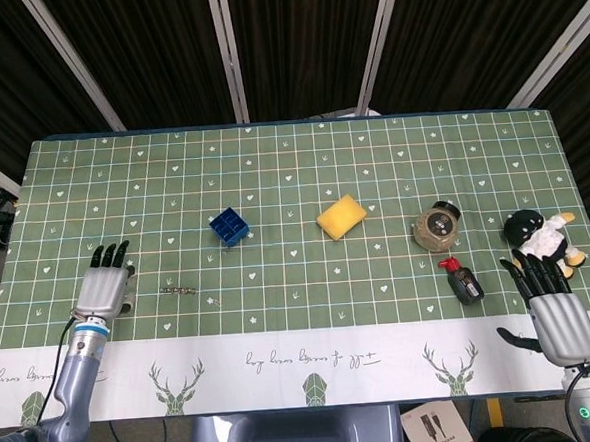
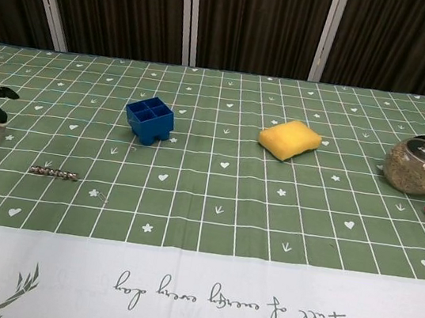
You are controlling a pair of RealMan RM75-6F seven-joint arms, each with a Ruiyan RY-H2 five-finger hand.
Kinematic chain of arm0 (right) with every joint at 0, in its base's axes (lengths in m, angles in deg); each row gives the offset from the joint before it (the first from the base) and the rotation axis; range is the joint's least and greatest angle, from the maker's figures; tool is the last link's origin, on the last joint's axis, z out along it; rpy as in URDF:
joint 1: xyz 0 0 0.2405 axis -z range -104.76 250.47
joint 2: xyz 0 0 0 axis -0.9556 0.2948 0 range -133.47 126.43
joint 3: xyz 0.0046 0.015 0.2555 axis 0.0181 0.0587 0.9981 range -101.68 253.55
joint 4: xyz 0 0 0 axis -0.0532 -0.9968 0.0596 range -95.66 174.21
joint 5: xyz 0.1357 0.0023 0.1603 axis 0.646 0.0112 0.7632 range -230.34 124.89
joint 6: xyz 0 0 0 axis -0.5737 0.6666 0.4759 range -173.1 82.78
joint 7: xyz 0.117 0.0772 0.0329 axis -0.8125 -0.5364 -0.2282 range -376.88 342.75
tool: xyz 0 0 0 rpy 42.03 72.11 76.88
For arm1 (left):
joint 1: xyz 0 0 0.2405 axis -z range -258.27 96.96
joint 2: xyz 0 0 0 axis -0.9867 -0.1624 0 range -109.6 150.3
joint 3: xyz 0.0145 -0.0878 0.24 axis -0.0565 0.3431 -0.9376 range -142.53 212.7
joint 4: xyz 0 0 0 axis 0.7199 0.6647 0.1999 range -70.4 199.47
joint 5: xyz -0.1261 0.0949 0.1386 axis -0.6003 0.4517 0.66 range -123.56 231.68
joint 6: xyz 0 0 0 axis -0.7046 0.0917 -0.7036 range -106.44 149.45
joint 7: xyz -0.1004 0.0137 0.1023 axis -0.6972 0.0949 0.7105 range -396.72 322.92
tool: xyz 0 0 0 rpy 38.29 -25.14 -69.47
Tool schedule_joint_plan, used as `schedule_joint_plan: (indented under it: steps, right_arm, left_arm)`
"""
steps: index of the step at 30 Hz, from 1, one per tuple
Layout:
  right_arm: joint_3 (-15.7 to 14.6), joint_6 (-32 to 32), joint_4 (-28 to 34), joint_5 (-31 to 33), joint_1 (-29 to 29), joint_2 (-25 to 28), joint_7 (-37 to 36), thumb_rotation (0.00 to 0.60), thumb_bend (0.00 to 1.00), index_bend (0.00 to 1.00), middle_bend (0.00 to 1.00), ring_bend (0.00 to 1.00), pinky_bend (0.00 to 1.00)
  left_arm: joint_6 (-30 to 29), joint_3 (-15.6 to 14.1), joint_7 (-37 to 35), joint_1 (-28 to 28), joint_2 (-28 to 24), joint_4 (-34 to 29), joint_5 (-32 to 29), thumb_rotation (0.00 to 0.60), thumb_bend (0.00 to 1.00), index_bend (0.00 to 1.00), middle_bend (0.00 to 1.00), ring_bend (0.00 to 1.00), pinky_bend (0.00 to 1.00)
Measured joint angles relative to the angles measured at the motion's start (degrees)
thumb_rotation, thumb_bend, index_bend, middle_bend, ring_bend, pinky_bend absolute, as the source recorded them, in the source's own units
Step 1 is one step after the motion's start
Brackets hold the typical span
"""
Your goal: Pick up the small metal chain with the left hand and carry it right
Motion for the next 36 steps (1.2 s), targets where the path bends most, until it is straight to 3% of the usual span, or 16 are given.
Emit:
schedule_joint_plan:
  steps: [21,36]
  right_arm:
    - [0.6,0.6,-0.4,-0.3,-0.3,0.0,-2.8,0.6,0.07,0.1,0.0,0.0,0.0]
    - [0.8,0.7,-0.1,-0.1,-0.3,0.1,-2.9,0.6,0.07,0.1,0.0,0.0,0.0]
  left_arm:
    - [-0.3,-0.6,5.8,4.6,6.9,3.3,-2.5,0.6,0.31,0.46,0.0,0.0,0.0]
    - [-1.1,-1.3,4.6,5.0,9.3,6.1,-1.6,0.6,0.31,0.48,0.0,0.0,0.0]
